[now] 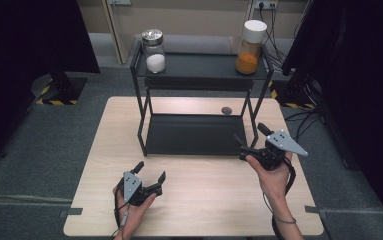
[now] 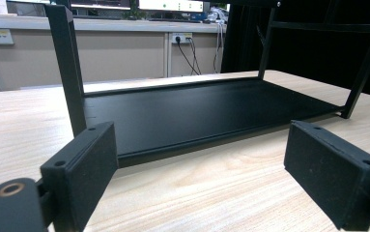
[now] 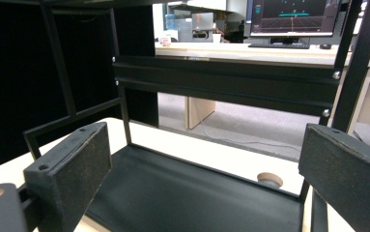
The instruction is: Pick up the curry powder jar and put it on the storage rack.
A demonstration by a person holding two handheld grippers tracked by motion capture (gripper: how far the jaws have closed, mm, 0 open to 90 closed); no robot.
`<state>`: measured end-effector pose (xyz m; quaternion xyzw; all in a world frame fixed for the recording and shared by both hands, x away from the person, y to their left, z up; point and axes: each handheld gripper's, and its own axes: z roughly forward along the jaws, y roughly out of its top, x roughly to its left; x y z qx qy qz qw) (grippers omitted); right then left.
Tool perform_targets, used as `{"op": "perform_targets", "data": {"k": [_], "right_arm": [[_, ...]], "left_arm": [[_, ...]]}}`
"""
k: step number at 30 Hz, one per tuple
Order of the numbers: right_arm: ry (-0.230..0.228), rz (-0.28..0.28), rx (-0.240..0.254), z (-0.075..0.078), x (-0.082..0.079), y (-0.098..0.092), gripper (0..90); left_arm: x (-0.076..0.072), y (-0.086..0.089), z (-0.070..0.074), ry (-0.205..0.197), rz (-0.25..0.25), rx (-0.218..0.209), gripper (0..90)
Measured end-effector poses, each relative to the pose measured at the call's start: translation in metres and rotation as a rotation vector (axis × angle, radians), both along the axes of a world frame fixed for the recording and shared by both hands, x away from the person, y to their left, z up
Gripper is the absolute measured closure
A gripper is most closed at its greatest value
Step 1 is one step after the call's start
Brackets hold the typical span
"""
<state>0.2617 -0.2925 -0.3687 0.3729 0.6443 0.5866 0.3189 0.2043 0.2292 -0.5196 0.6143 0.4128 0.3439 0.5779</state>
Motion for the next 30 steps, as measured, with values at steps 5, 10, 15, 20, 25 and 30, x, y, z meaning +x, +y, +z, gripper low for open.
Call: {"op": "perform_targets", "data": {"k": [5, 10, 15, 20, 25, 30], "right_arm": [[0.012, 0.007, -0.012, -0.006, -0.002, 0.000, 5.0], [0.029, 0.010, -0.016, -0.013, -0.006, 0.000, 5.1], [0.036, 0.011, -0.010, -0.020, -0.010, 0.000, 5.1], [0.048, 0.013, -0.009, -0.029, -0.012, -0.001, 5.1], [0.052, 0.010, 0.000, -0.035, -0.014, -0.002, 5.1], [0.062, 0.007, 0.005, -0.039, -0.013, -0.004, 5.1]], "left_arm": [[0.000, 0.000, 0.000, 0.001, 0.001, -0.001, 11.4], [0.000, 0.000, 0.000, 0.000, 0.000, -0.001, 11.4], [0.000, 0.000, 0.000, 0.000, 0.000, -0.001, 11.4], [0.000, 0.000, 0.000, -0.001, -0.001, 0.000, 11.4], [0.000, 0.000, 0.000, 0.000, -0.001, 0.000, 11.4], [0.000, -0.001, 0.000, -0.001, 0.000, 0.001, 11.4]]}}
